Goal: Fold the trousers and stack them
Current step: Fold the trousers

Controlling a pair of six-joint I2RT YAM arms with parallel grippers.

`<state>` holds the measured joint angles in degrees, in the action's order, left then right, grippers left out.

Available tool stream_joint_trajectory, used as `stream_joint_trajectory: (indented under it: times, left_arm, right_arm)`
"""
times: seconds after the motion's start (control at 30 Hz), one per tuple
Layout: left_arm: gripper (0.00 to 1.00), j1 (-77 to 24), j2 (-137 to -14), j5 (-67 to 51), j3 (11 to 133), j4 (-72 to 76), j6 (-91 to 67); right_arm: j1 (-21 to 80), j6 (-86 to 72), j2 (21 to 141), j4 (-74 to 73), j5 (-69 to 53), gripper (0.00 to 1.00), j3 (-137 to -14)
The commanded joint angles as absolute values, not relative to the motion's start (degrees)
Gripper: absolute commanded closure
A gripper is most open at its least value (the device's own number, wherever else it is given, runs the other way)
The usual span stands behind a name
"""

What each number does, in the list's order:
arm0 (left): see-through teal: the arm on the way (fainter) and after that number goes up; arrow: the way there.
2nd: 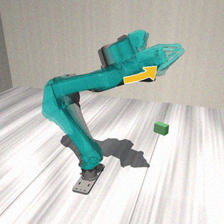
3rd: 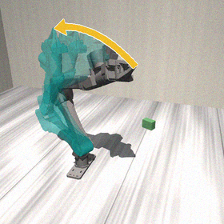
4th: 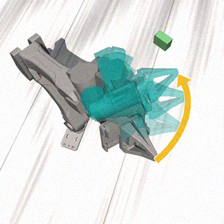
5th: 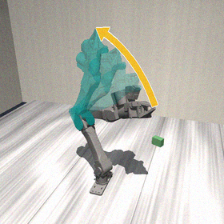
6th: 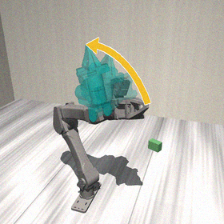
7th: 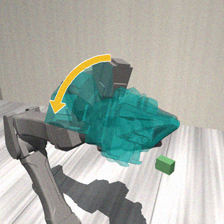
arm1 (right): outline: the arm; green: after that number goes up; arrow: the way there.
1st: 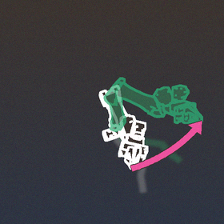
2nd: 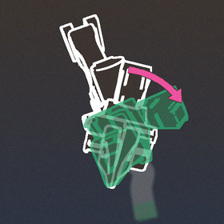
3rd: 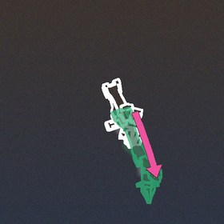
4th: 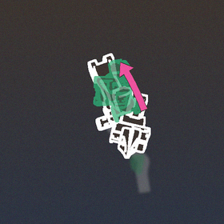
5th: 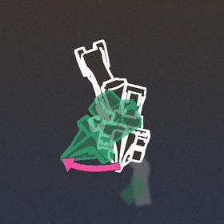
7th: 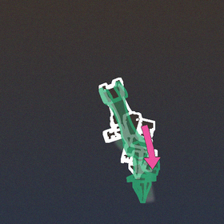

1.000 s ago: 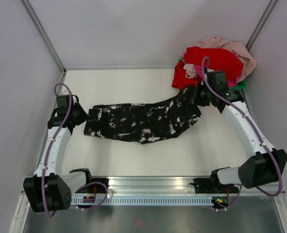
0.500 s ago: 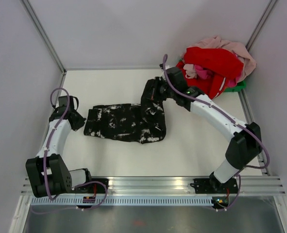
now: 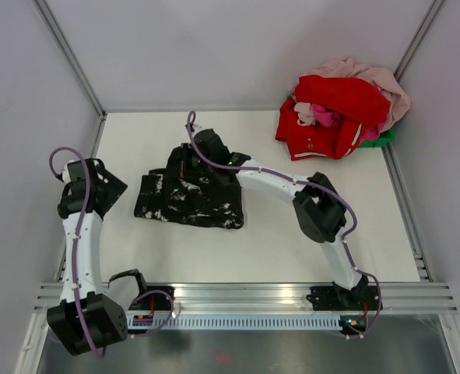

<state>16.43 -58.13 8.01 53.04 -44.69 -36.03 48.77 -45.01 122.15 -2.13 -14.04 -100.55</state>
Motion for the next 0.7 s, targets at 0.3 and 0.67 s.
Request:
stream_joint_trajectory:
  times: [0.3,0.67]
  left_arm:
    - [0.02,17.05,-53.61,8.44,54.06,-47.29,-33.23]
    - [0.03,17.05,-54.14,6.5,52.38,-45.79,-32.78]
  right_arm:
    - [54.05,-47.1,137.9,-0.62,-4.56,1.0,-115.84]
    - [56.07,-45.71,141.85,0.45,-6.14,0.8,-122.69]
